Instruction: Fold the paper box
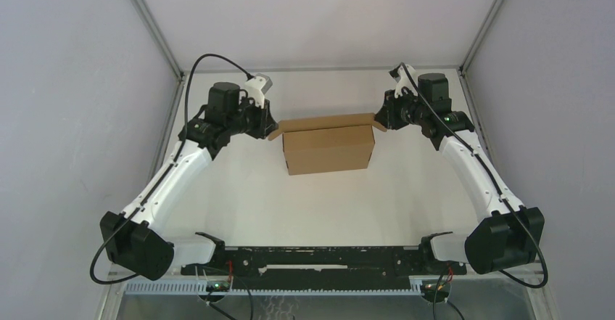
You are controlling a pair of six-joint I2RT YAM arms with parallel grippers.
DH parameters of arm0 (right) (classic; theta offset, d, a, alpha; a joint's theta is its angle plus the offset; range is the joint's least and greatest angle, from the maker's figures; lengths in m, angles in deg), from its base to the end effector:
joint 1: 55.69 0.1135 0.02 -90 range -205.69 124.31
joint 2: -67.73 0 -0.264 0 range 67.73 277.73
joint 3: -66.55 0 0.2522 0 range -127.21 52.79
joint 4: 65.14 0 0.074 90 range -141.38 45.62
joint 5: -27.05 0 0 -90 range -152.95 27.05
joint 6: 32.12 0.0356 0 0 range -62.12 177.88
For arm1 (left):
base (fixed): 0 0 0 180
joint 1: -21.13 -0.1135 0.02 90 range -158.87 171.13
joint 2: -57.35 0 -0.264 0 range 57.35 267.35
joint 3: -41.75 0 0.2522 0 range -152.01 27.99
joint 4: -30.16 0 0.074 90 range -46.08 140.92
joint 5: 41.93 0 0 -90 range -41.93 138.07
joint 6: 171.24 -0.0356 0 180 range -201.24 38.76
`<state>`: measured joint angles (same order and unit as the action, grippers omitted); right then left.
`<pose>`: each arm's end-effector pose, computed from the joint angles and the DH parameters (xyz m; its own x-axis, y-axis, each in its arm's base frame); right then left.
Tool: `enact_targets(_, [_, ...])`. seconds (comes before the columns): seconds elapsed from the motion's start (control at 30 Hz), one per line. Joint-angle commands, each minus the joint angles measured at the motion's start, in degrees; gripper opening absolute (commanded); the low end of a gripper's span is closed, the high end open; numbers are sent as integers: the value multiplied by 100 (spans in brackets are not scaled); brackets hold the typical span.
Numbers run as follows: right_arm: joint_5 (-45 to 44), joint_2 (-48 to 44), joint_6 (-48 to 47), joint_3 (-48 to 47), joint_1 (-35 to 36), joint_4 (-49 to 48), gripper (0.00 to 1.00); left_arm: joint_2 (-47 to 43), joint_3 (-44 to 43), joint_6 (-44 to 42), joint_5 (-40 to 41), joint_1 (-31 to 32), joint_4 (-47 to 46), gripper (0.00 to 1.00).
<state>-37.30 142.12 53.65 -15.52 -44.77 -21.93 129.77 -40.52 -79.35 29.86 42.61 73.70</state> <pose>0.2772 0.0692 0.3398 -0.5309 -0.1702 -0.8301 -0.5573 0.8080 0.1908 0.2550 -0.1123 0.3485 -0.5353 0.1770 -0.8259 0.5724 0.7950 -0.2007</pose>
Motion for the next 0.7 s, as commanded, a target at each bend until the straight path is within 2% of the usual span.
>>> enact_targets(0.0, [4, -28, -78, -46, 31, -168, 25, 25, -214, -102, -91, 32, -82, 18])
enact_targets(0.3, [-29, -97, -61, -46, 42, -176, 23, 52, -262, -93, -85, 28, -39, 15])
enact_targets(0.47, [-33, -139, -52, -42, 51, -181, 28, 78, -315, -92, -85, 32, -11, 15])
enact_targets(0.67, [-41, -183, -43, -44, 55, -185, 24, 81, -321, -93, -64, 35, 10, 15])
